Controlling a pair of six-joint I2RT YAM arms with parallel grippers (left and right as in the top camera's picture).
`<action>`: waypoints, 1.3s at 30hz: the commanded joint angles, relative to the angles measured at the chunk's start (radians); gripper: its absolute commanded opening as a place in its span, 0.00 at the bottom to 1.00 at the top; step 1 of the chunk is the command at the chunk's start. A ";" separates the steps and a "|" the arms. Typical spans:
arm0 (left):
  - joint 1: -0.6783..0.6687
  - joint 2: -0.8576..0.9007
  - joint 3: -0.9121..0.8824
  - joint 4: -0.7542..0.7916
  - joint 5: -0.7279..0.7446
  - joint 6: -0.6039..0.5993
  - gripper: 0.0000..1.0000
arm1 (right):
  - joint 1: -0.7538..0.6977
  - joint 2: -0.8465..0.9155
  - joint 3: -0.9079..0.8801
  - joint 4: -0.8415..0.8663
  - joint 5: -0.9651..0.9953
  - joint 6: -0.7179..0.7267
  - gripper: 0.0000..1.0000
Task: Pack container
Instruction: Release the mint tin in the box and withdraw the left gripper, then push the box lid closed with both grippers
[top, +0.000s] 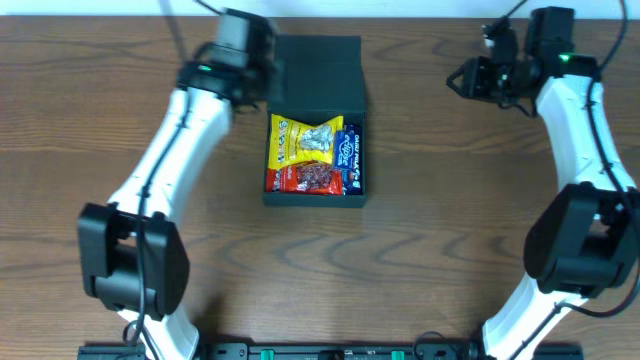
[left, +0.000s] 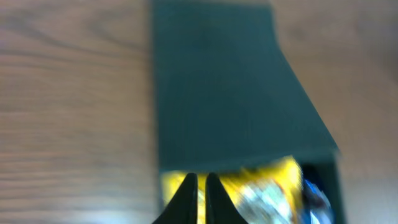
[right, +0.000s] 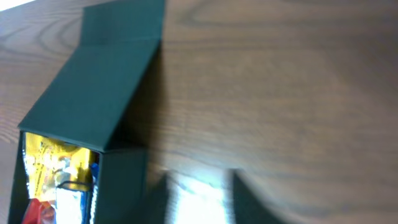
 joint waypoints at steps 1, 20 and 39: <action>0.081 0.028 0.018 0.049 0.039 -0.050 0.06 | 0.061 0.009 -0.013 0.044 -0.040 -0.029 0.01; 0.207 0.396 0.018 0.238 0.488 -0.330 0.06 | 0.150 0.350 -0.013 0.280 -0.312 0.182 0.01; 0.171 0.406 0.018 0.341 0.708 -0.332 0.06 | 0.192 0.395 -0.013 0.524 -0.717 0.158 0.02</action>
